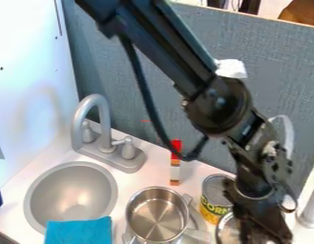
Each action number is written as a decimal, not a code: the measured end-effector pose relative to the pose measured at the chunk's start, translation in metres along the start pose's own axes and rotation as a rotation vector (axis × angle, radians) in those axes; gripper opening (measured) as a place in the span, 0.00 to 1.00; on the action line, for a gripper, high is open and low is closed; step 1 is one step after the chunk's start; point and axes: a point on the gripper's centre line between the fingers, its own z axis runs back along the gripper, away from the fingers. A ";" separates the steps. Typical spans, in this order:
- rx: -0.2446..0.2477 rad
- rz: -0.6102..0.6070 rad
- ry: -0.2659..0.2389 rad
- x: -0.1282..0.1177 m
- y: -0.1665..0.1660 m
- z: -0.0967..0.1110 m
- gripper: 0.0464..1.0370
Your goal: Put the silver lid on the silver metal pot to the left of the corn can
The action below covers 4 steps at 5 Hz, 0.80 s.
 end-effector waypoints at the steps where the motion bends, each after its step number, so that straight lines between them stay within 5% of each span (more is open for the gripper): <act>1: 0.026 0.039 0.018 -0.018 0.032 0.003 0.27; 4: 0.096 0.110 0.013 -0.041 0.094 0.006 0.27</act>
